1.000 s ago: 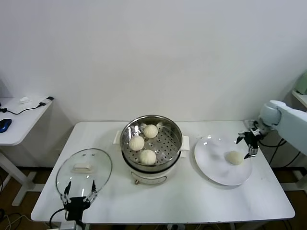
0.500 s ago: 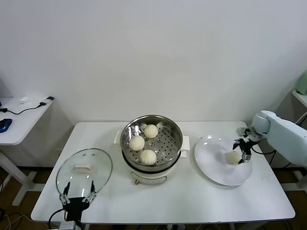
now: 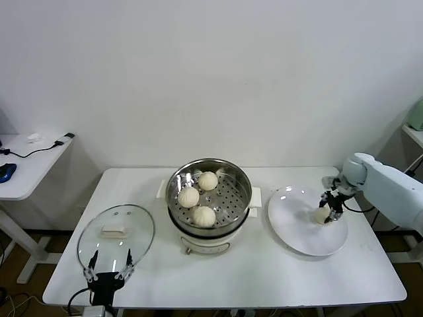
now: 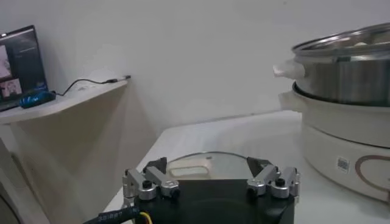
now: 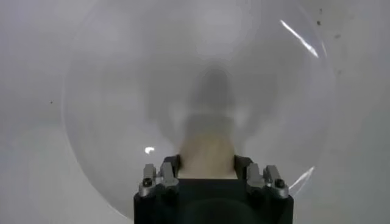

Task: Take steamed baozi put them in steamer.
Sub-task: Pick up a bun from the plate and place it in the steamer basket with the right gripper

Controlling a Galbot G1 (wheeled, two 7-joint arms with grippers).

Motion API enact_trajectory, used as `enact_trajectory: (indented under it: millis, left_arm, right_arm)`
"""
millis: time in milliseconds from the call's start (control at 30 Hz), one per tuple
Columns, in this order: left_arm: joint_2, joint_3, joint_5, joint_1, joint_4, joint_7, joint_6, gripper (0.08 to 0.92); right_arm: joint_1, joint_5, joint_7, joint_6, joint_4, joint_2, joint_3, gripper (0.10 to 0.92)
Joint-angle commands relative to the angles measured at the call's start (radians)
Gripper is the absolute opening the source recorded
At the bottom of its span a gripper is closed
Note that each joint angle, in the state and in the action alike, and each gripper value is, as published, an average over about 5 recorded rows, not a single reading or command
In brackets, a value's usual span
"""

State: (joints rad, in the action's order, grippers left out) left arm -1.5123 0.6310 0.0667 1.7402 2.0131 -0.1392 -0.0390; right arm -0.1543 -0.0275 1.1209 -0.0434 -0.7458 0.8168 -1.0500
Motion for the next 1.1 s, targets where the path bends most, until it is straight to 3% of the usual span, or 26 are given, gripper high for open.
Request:
enact_trajectory:
  millis: [33, 300, 567, 833, 1100]
  left_arm:
    - [0.003, -0.003, 0.001, 0.001, 0.009, 0.001, -0.002, 0.823]
    - [0.011, -0.009, 0.006, -0.003, 0.020, 0.001, 0.001, 0.823]
    - [0.007, -0.023, 0.006, -0.008, 0.036, 0.002, 0.001, 0.823]
    - [0.001, -0.012, 0.005, 0.008, 0.057, 0.005, -0.003, 0.823]
    - [0.001, 0.002, 0.002, 0.014, 0.065, 0.009, -0.005, 0.823]
  right_arm:
    - [-0.200, -0.096, 0.011, 0.031, -0.117, -0.021, -0.165, 0.596]
    - [-0.769, -0.542, 0.006, 0.152, -0.414, 0.045, -0.654, 0.594]
    - [-0.957, -0.870, -0.051, 0.288, -0.590, 0.221, -0.694, 0.594]
    - [-0.814, -0.942, -0.154, 0.365, -0.599, 0.429, -0.639, 0.594]
    - [-0.646, -0.885, -0.250, 0.423, -0.537, 0.473, -0.642, 0.594]
